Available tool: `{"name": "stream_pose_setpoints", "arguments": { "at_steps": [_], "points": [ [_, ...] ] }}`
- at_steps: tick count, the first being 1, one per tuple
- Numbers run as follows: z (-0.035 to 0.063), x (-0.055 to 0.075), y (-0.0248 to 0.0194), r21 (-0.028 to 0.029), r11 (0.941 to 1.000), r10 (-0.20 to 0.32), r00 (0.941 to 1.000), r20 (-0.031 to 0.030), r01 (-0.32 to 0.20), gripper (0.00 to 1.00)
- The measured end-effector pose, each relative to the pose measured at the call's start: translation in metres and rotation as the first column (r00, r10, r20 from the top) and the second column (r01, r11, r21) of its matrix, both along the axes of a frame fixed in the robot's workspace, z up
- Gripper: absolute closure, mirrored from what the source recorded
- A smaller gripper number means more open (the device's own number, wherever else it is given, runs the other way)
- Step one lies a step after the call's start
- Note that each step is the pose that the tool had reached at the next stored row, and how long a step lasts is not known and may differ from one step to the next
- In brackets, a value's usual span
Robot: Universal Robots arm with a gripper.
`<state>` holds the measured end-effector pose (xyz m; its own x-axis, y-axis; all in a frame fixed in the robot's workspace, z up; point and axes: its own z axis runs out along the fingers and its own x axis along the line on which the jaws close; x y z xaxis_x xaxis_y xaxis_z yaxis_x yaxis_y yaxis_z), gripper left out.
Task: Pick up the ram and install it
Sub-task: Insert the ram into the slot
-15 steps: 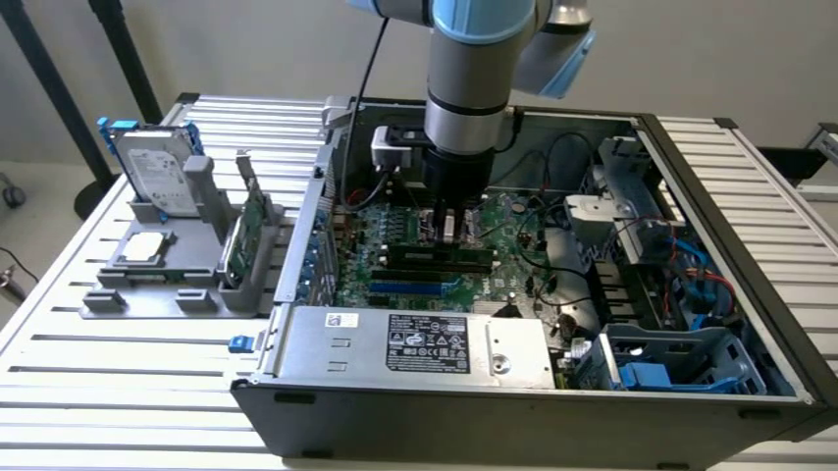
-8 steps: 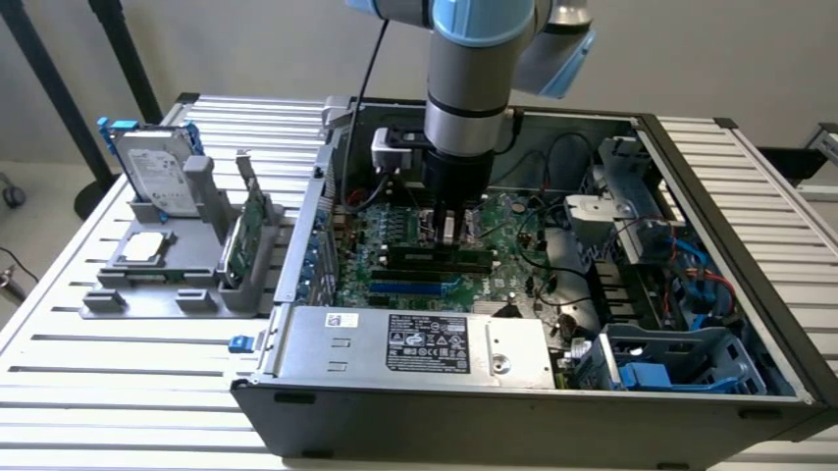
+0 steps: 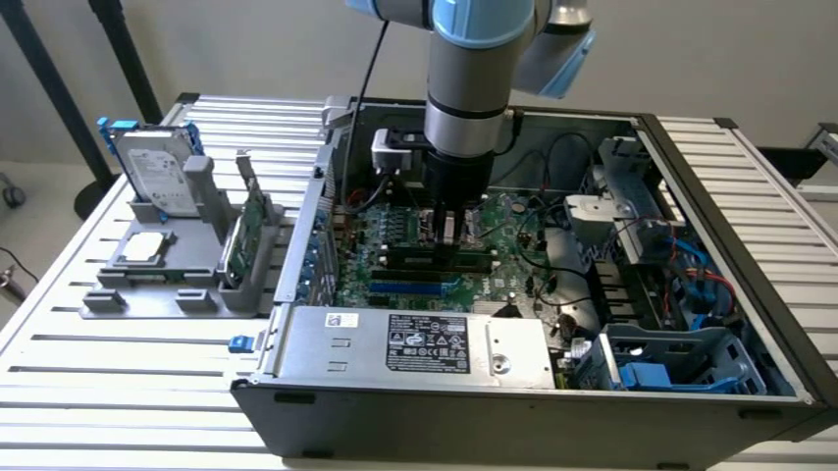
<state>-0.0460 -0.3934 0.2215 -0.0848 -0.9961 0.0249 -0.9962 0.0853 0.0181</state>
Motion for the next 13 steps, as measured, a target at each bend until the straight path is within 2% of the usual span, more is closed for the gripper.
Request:
{"name": "stream_pose_setpoints", "arguments": {
  "at_steps": [1,13],
  "points": [
    [0.0007,0.0,0.0,0.0,1.0,0.0,1.0,-0.0001,0.0,0.71],
    [0.0271,0.0,0.0,-0.0001,1.0,0.0,1.0,-0.0001,0.0,0.71]
  ]
}}
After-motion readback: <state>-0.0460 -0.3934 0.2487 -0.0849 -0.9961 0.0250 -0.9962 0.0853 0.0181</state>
